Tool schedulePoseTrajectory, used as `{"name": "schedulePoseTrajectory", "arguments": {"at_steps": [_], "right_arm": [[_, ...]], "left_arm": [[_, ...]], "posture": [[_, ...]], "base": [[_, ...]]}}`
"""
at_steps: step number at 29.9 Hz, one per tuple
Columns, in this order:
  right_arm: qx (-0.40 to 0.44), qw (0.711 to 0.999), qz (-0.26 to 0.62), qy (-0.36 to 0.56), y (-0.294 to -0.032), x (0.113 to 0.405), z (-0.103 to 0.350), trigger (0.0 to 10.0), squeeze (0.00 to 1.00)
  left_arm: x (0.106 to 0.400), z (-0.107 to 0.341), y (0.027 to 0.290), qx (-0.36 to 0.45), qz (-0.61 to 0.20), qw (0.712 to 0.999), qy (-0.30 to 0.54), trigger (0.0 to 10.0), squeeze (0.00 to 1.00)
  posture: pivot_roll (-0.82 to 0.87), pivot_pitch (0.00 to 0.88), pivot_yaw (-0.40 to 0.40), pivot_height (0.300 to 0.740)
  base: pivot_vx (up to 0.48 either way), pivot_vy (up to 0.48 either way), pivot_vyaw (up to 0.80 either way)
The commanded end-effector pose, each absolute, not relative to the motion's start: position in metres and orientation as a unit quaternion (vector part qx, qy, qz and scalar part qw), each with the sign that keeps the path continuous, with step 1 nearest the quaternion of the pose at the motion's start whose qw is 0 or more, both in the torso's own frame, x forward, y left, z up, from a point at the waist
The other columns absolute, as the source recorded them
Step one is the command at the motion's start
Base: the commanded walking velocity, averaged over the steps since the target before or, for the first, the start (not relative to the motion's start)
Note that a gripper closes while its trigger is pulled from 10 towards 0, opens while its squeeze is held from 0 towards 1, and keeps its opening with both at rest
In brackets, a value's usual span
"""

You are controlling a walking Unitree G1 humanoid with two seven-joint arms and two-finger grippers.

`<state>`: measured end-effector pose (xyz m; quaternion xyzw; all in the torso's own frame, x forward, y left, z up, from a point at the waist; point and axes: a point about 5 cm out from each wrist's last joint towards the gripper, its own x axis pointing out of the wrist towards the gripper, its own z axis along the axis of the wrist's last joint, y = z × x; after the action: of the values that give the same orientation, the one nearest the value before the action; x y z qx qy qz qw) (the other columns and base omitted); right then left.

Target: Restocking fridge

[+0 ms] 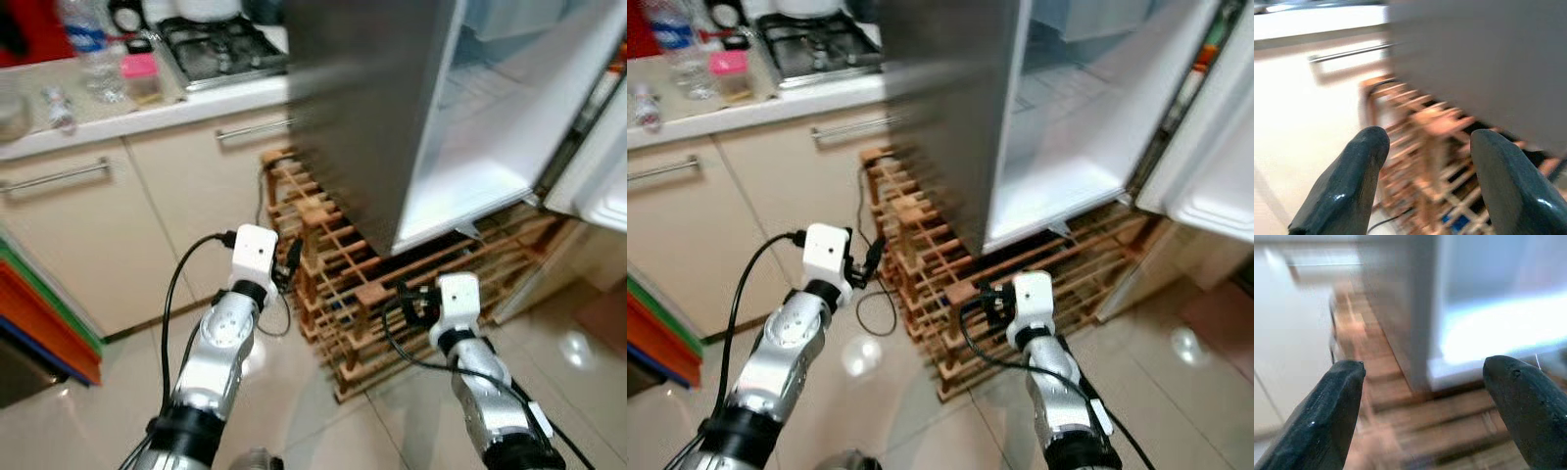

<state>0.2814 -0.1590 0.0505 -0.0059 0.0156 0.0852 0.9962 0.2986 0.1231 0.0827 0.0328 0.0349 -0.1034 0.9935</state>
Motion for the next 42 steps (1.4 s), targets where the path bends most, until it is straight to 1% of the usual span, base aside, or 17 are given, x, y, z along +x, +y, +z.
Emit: {"name": "schedulePoseTrajectory", "arguments": {"at_steps": [1,5,8,12,15,16,18,21,23,29,31,38,39,42], "right_arm": [[0.004,0.995,0.097,-0.008,-0.152,0.285,0.064,10.0,0.0],[0.0,0.994,0.098,-0.045,-0.152,0.289,0.086,10.0,0.0],[-0.003,0.994,0.098,-0.042,-0.156,0.289,0.086,10.0,0.0],[-0.009,0.995,0.095,-0.016,-0.161,0.286,0.078,10.0,0.0],[-0.014,0.995,0.098,-0.003,-0.16,0.284,0.074,10.0,0.0],[-0.017,0.995,0.1,0.001,-0.158,0.284,0.073,10.0,0.0],[-0.021,0.994,0.107,0.004,-0.155,0.285,0.072,10.0,0.0],[-0.03,0.993,0.117,0.006,-0.152,0.285,0.072,10.0,0.0],[-0.034,0.992,0.12,0.008,-0.149,0.286,0.072,10.0,0.0],[-0.024,0.992,0.12,0.01,-0.144,0.286,0.07,10.0,0.0],[-0.021,0.993,0.117,0.015,-0.143,0.287,0.068,10.0,0.0],[-0.025,0.993,0.112,0.014,-0.142,0.288,0.068,10.0,0.0],[-0.027,0.993,0.112,0.013,-0.141,0.288,0.067,10.0,0.0],[-0.028,0.993,0.112,0.012,-0.14,0.287,0.067,10.0,0.0]], "left_arm": [[0.298,0.079,0.141,0.034,-0.064,0.997,0.041,10.0,0.0],[0.295,0.079,0.165,0.033,0.0,0.998,0.047,10.0,0.0],[0.293,0.077,0.173,0.036,0.022,0.998,0.056,10.0,0.0],[0.287,0.067,0.164,0.06,0.008,0.995,0.085,10.0,0.0],[0.287,0.071,0.156,0.053,-0.005,0.996,0.071,10.0,0.0],[0.288,0.078,0.149,0.061,-0.029,0.997,0.048,10.0,0.0],[0.289,0.084,0.147,0.068,-0.036,0.997,0.028,10.0,0.0],[0.289,0.087,0.145,0.073,-0.041,0.996,0.022,10.0,0.0],[0.29,0.089,0.145,0.06,-0.037,0.997,0.021,10.0,0.0],[0.292,0.093,0.147,0.04,-0.029,0.999,0.013,10.0,0.0],[0.295,0.095,0.149,0.053,-0.027,0.998,0.01,10.0,0.0],[0.301,0.097,0.153,0.056,-0.025,0.998,0.01,10.0,0.0],[0.302,0.096,0.155,0.07,-0.023,0.997,0.013,10.0,0.0],[0.303,0.099,0.155,0.072,-0.029,0.997,0.008,10.0,0.0]], "posture": [[-0.02,0.0,0.015,0.74],[-0.02,0.0,0.012,0.74],[-0.02,0.0,0.01,0.74],[0.0,0.0,0.01,0.74],[0.0,0.0,0.007,0.74],[0.0,0.0,0.007,0.74],[0.0,0.0,0.007,0.74],[0.0,0.0,0.006,0.74],[0.0,0.0,0.003,0.74],[0.01,0.0,-0.001,0.74],[0.01,0.0,-0.002,0.74],[0.01,0.0,0.0,0.74],[0.01,0.0,-0.001,0.74],[0.01,0.0,-0.003,0.74]], "base": [[0.0,0.461,0.54],[0.0,0.461,0.53],[0.0,0.454,0.53],[-0.217,0.296,0.53],[-0.095,0.0,0.53],[0.0,0.0,0.53],[0.0,0.0,0.53],[0.0,0.0,0.53],[0.0,0.0,0.52],[0.085,-0.423,0.53],[0.321,-0.354,0.0],[0.345,-0.328,0.0],[0.0,0.0,0.0],[0.0,0.0,0.0]]}}
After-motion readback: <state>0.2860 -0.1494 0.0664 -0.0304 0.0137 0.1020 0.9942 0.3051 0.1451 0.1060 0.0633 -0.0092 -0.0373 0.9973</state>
